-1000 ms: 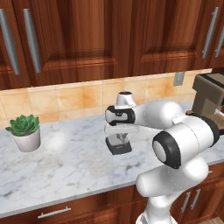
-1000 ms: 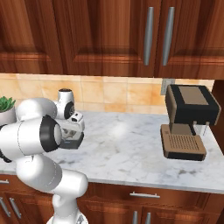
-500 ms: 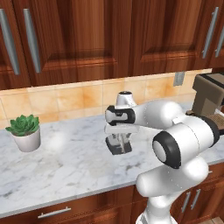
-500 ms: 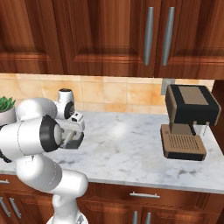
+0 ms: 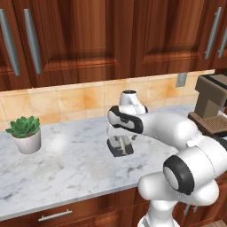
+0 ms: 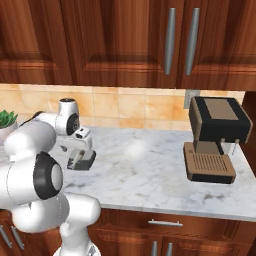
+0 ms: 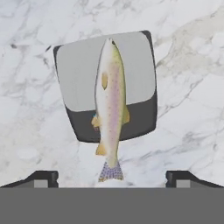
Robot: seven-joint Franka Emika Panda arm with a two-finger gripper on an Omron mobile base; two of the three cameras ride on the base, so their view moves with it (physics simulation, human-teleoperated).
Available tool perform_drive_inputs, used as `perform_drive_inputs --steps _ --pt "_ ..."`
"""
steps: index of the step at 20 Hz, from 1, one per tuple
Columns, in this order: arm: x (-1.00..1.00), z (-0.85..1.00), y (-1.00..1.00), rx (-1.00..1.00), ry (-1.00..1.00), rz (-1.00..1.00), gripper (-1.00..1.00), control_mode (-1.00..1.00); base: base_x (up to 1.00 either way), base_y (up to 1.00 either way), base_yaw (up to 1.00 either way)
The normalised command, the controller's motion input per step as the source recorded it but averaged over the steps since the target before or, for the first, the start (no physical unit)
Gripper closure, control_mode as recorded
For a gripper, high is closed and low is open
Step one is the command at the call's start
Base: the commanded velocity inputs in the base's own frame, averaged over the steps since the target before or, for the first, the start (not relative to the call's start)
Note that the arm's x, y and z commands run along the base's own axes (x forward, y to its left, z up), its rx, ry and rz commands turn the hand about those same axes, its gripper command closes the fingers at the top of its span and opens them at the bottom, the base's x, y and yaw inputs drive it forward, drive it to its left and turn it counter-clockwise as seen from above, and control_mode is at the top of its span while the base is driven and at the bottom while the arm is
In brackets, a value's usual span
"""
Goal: Take the fish from the fridge and place it on the digital scale on the counter by the fridge. Wait a few seconds for a reading, then move it to the plate on the dining counter.
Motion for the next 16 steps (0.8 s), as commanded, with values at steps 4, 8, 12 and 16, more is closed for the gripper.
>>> perform_drive_inputs --steps 4,8,12,16 --pt "-0.97 0.60 0.00 0.00 -0.21 0.00 -1.00 -1.00 0.00 0.00 0.00" --pt "-0.84 0.40 -0.01 0.00 -0.14 0.00 -1.00 -1.00 0.00 0.00 0.00" --pt "-0.41 0.12 -0.17 0.01 -0.10 0.00 -1.00 -1.00 0.00 0.00 0.00" --pt "0.00 0.00 0.00 0.00 0.00 0.00 -1.00 -1.00 0.00 0.00 0.00"
